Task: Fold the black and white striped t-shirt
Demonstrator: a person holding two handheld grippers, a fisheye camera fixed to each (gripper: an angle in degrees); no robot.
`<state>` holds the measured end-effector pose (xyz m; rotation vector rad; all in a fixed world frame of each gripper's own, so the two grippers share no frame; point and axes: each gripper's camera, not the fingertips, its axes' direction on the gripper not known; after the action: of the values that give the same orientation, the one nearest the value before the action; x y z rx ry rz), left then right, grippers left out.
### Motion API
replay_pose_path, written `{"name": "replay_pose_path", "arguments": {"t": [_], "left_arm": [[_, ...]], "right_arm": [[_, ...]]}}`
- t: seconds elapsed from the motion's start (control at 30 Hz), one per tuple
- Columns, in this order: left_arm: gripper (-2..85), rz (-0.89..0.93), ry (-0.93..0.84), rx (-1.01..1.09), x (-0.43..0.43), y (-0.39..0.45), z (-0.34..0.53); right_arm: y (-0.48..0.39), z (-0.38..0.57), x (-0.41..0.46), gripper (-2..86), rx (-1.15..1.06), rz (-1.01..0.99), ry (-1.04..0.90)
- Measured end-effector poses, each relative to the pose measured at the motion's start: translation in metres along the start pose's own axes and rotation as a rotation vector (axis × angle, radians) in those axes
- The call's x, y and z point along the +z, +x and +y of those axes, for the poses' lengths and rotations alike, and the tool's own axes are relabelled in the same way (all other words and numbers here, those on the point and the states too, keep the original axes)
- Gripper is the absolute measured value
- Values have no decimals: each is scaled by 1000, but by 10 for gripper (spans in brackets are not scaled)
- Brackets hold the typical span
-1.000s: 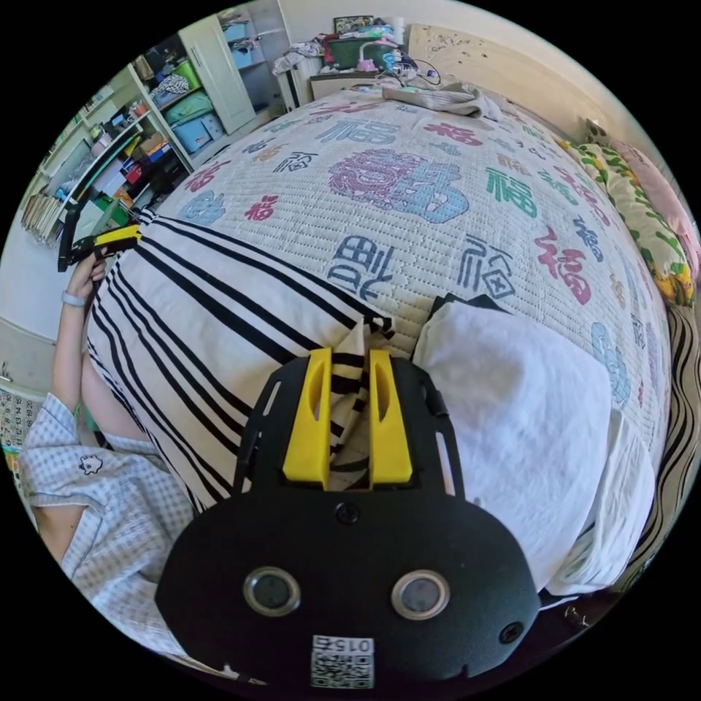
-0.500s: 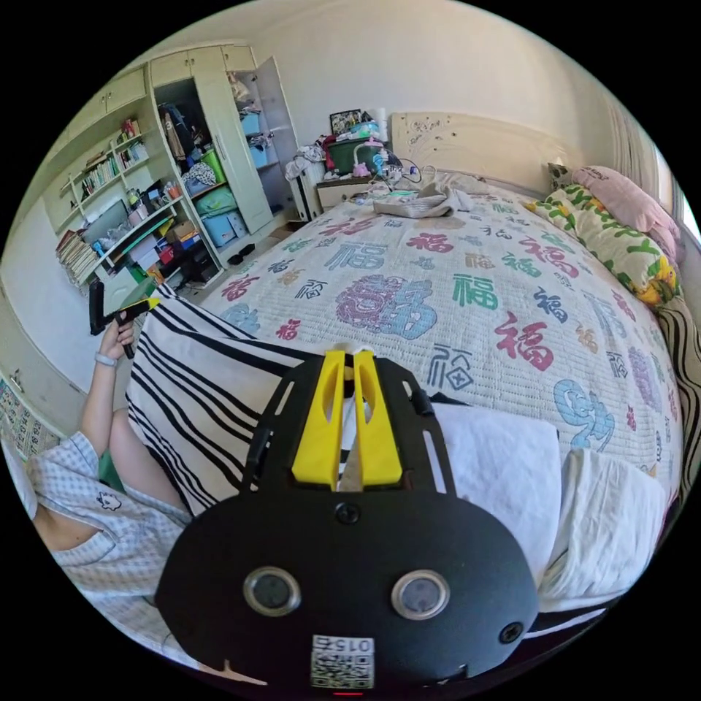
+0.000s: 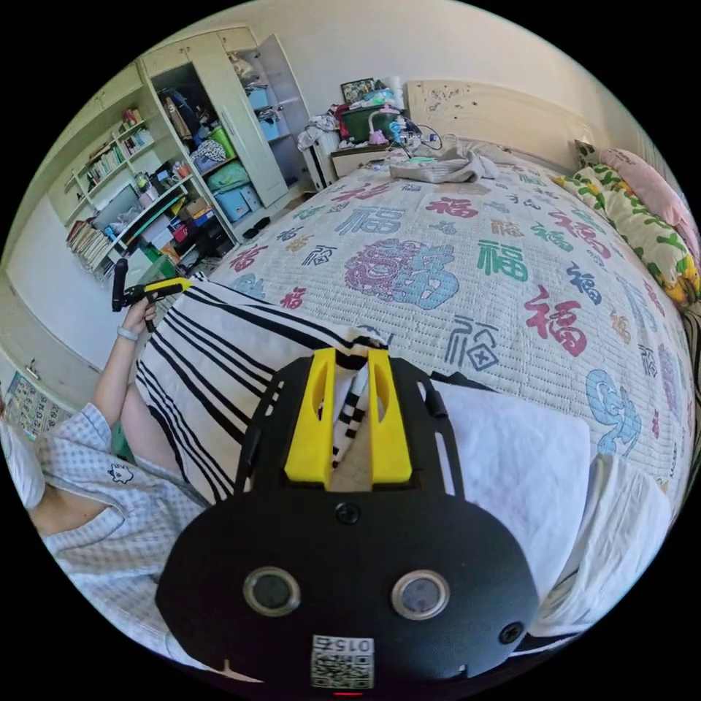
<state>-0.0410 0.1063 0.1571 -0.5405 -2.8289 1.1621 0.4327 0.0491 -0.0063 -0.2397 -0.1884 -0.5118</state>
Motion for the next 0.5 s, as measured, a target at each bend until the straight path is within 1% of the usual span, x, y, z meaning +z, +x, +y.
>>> {"name": "replay_pose_path", "arguments": {"t": [0.03,0.07,0.1,0.13,0.17,0.23,0.3,0.37,0.43,0.47,0.5], "left_arm": [[59,-18,52,-17,-21,-2,8],[59,-18,79,-13,-32,-1,13],[61,19,124,19,-53,3,24],[64,125,153,91,-72,11,37],[65,204,160,139,-79,16,45],[80,580,200,349,-99,41,75],[91,683,189,452,-105,61,88],[98,639,114,548,-102,85,98],[107,579,-50,661,-84,112,112],[108,557,-86,684,-80,118,116],[106,483,-149,724,-71,129,122]], "right_arm": [[-18,15,-11,78,-91,-49,4],[-28,22,-14,79,-134,-81,-7],[-50,39,-19,82,-223,-142,-43],[-73,56,-20,83,-318,-179,-69],[-84,65,-19,83,-361,-182,-79],[-123,96,-12,94,-517,-157,-146],[-141,115,-2,103,-587,-137,-206],[-152,131,13,108,-638,-83,-266],[-161,147,36,104,-670,55,-345],[-163,151,39,101,-677,83,-330],[-165,158,40,75,-696,165,-291]]}}
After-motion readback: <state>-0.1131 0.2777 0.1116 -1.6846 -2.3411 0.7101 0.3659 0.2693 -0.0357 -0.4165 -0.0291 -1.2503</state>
